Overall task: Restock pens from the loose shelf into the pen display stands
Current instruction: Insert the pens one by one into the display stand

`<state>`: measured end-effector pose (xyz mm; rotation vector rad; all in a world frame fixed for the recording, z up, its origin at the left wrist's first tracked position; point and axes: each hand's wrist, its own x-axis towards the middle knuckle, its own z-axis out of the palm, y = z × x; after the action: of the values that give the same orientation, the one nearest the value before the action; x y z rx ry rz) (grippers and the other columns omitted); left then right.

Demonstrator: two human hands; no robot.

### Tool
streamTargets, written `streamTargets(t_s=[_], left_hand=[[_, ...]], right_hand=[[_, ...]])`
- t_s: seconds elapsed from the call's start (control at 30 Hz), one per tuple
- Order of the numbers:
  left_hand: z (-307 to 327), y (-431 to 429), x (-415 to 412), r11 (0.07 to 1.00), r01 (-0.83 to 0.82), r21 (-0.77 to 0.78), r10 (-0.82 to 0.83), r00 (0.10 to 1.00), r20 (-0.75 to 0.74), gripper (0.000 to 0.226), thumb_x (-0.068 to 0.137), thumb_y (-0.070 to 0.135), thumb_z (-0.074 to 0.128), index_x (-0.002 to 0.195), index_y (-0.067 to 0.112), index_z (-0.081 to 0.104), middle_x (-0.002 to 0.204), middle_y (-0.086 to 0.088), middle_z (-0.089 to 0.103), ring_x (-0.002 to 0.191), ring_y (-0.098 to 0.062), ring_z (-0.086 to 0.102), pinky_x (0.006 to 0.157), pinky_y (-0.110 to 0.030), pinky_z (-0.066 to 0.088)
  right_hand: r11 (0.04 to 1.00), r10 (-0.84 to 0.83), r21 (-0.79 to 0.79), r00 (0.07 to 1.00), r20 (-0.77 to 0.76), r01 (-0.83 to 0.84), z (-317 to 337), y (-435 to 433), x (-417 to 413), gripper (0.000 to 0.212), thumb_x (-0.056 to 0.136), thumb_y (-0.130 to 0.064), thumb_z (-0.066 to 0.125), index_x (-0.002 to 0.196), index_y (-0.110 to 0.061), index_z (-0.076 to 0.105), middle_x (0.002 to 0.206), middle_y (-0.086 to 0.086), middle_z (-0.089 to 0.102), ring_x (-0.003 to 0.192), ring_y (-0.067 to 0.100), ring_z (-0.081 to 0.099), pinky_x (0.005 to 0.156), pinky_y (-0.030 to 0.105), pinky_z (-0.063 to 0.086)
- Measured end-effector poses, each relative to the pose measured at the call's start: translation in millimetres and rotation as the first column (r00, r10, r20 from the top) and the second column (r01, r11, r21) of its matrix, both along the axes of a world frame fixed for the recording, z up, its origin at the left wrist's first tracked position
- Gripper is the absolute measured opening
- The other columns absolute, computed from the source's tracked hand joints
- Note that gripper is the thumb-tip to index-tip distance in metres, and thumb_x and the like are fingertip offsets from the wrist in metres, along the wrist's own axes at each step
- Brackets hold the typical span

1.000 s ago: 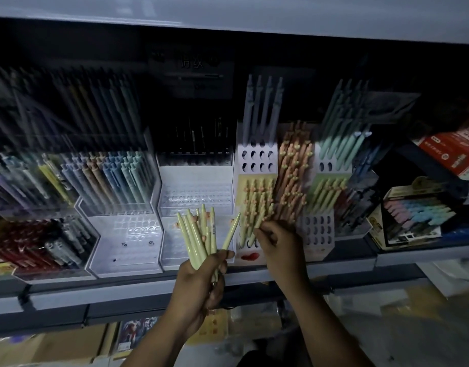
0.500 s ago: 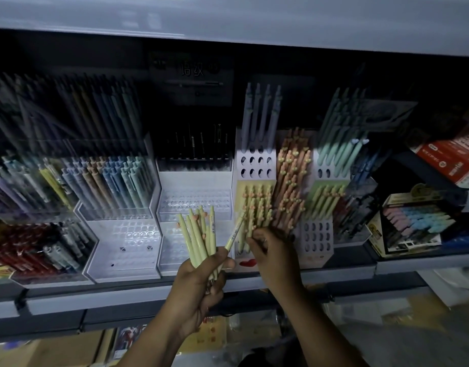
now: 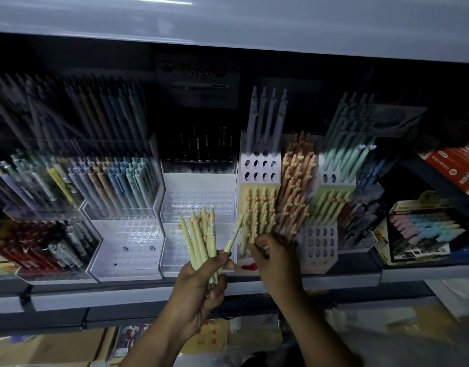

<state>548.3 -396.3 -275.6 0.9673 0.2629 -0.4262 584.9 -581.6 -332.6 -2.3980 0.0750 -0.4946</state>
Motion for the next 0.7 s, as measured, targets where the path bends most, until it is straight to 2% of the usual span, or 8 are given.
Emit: streamTargets(t_s=[0.13,0.27,0.33,0.4,0.47,0.53,0.6,0.7], left_hand=[[-2,0,0,1.0,-0.009,-0.01,0.009,1.0,-0.008,0.028,0.087,0.018,0.072,0.107,0.002,0.059,0.08,-0.011,0.06,0.042,-0.013,0.03,0.037,-0.017,0.019],[-4,0,1,1.0,0.003,0.016,-0.003,1.0,0.005,0.03,0.086,0.02,0.073,0.106,0.002,0.061,0.081,-0.013,0.061,0.042,-0.014,0.03,0.043,-0.021,0.014],[-4,-2,2,1.0,0.0,0.026,0.0,1.0,0.006,0.029,0.088,0.02,0.072,0.107,0.003,0.06,0.083,-0.014,0.064,0.041,-0.013,0.031,0.045,-0.023,0.013],[-4,-3,2,1.0,-0.007,0.02,0.007,1.0,0.005,0.028,0.088,0.019,0.071,0.106,0.003,0.059,0.085,-0.015,0.066,0.04,-0.013,0.032,0.045,-0.023,0.013],[-4,-5,2,1.0,-0.008,0.014,0.008,1.0,0.01,0.028,0.087,0.019,0.071,0.106,0.003,0.059,0.087,-0.016,0.067,0.04,-0.013,0.032,0.045,-0.023,0.012],[-4,-6,2,1.0,0.003,0.015,-0.003,1.0,0.017,0.028,0.086,0.02,0.072,0.105,0.003,0.059,0.087,-0.016,0.067,0.04,-0.013,0.032,0.046,-0.024,0.012],[-3,-8,2,1.0,0.018,0.017,-0.018,1.0,0.02,0.029,0.086,0.021,0.072,0.104,0.001,0.06,0.085,-0.017,0.067,0.04,-0.013,0.032,0.046,-0.024,0.012],[-1,-9,1,0.998,0.053,0.027,-0.053,0.999,0.012,0.034,0.091,0.019,0.067,0.111,-0.008,0.061,0.067,-0.011,0.065,0.037,-0.011,0.032,0.045,-0.024,0.01]], right_hand=[[1.0,-0.001,0.01,1.0,-0.002,0.001,-1,1,-1,0.015,0.091,-0.038,0.068,0.09,-0.023,0.066,0.085,-0.002,0.067,0.077,0.019,0.063,0.064,0.037,0.054],[1.0,0.021,0.021,0.999,-0.04,-0.021,1,-1,-2,0.012,0.09,-0.036,0.069,0.089,-0.024,0.067,0.086,-0.005,0.068,0.079,0.017,0.064,0.067,0.039,0.055],[0.998,0.006,0.066,0.998,-0.059,-0.002,7,-1,-7,0.011,0.089,-0.034,0.069,0.088,-0.024,0.066,0.087,-0.008,0.068,0.081,0.013,0.065,0.069,0.037,0.055],[0.984,-0.018,0.174,0.997,-0.075,0.03,18,1,-14,0.01,0.089,-0.029,0.072,0.086,-0.025,0.064,0.085,-0.013,0.067,0.08,0.006,0.064,0.069,0.029,0.053],[0.931,0.016,0.363,0.995,-0.094,0.019,35,6,-21,0.011,0.091,-0.025,0.072,0.083,-0.025,0.065,0.079,-0.012,0.068,0.075,0.003,0.064,0.066,0.023,0.05],[0.834,0.134,0.549,0.986,-0.096,-0.06,53,11,-25,0.011,0.096,-0.025,0.068,0.087,-0.02,0.07,0.071,-0.008,0.069,0.066,0.007,0.065,0.06,0.025,0.049],[0.733,0.274,0.661,0.959,-0.072,-0.159,66,14,-29,0.014,0.097,-0.024,0.065,0.093,-0.014,0.073,0.063,-0.003,0.065,0.059,0.009,0.061,0.056,0.024,0.047],[0.638,0.391,0.735,0.919,-0.052,-0.23,75,18,-34,0.015,0.097,-0.016,0.064,0.098,-0.003,0.073,0.071,0.028,0.055,0.056,0.01,0.054,0.054,0.018,0.046]])
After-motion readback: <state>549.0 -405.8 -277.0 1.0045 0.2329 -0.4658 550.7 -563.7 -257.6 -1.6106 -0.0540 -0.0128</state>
